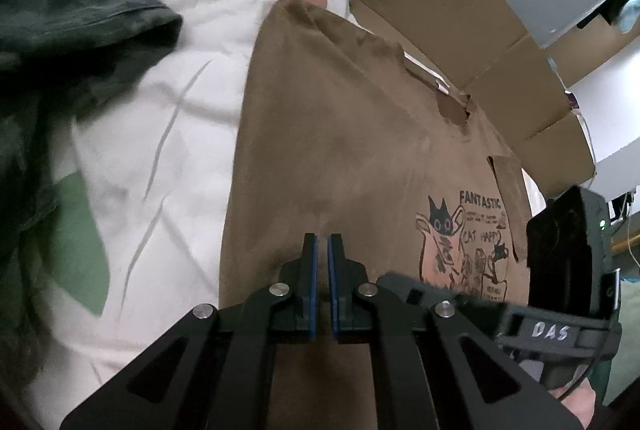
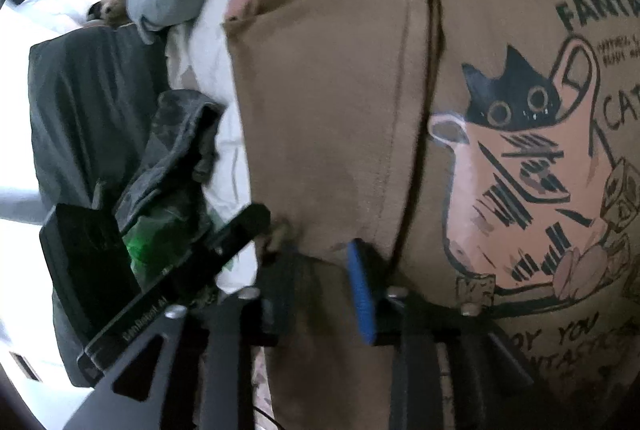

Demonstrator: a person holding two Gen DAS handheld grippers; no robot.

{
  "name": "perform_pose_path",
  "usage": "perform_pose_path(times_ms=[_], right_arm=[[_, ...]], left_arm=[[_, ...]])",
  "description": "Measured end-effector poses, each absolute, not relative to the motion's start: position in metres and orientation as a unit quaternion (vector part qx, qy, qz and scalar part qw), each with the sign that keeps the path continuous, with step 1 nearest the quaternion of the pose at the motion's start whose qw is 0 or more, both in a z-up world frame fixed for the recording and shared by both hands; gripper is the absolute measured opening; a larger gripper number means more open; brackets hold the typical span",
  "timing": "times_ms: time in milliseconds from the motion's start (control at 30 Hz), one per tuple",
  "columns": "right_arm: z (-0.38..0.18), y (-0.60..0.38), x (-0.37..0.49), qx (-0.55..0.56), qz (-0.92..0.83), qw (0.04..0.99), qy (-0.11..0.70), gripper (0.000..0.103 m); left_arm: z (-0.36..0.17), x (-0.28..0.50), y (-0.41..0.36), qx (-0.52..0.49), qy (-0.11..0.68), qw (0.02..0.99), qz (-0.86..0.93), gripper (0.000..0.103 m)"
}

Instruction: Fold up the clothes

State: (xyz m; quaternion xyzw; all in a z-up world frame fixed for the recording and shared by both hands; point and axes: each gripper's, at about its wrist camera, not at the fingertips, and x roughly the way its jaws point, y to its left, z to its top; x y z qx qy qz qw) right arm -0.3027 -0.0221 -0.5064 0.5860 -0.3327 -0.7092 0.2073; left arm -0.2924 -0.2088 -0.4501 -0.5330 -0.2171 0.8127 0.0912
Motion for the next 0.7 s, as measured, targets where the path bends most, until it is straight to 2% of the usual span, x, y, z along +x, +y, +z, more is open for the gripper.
perform_pose_path(times_ms=[67, 100, 133, 167, 200, 233, 300, 500, 533, 600, 700], right_arm=[[-0.505, -0.021, -0.301, 0.584, -0.714, 0.205, -0.326, 0.037], [-0.504, -0.021, -0.299, 0.583, -0.717, 0.204, -0.322, 0.037], [-0.501, -0.02, -0.296, 0.582, -0.72, 0.204, -0.317, 0.037], [-0.498, -0.018, -0.294, 0.582, -0.723, 0.204, -0.312, 0.037], [-0.495, -0.018, -0.293, 0.582, -0.725, 0.202, -0.308, 0.037], [-0.49, -0.017, -0.291, 0.583, -0.725, 0.2, -0.306, 0.037], [-0.479, -0.015, -0.287, 0.586, -0.728, 0.195, -0.299, 0.038], [-0.436, -0.015, -0.277, 0.635, -0.711, 0.187, -0.238, 0.057], [-0.421, -0.013, -0.272, 0.637, -0.714, 0.187, -0.222, 0.065], [-0.4, -0.01, -0.266, 0.637, -0.72, 0.182, -0.206, 0.072], [-0.359, 0.001, -0.259, 0.632, -0.726, 0.18, -0.205, 0.075]], left_arm=[[-0.447, -0.285, -0.209, -0.539, -0.216, 0.076, 0.81, 0.005], [-0.444, -0.282, -0.209, -0.539, -0.217, 0.075, 0.81, 0.01], [-0.44, -0.278, -0.208, -0.539, -0.218, 0.074, 0.81, 0.032], [-0.433, -0.273, -0.207, -0.537, -0.218, 0.075, 0.812, 0.047], [-0.425, -0.269, -0.206, -0.534, -0.216, 0.077, 0.814, 0.07], [-0.418, -0.264, -0.204, -0.532, -0.213, 0.078, 0.816, 0.074], [-0.398, -0.256, -0.202, -0.534, -0.209, 0.079, 0.815, 0.074], [-0.335, -0.233, -0.197, -0.552, -0.196, 0.077, 0.807, 0.075], [-0.324, -0.229, -0.196, -0.555, -0.194, 0.077, 0.805, 0.08], [-0.303, -0.223, -0.195, -0.562, -0.183, 0.076, 0.803, 0.088], [-0.269, -0.212, -0.195, -0.564, -0.177, 0.069, 0.804, 0.088]])
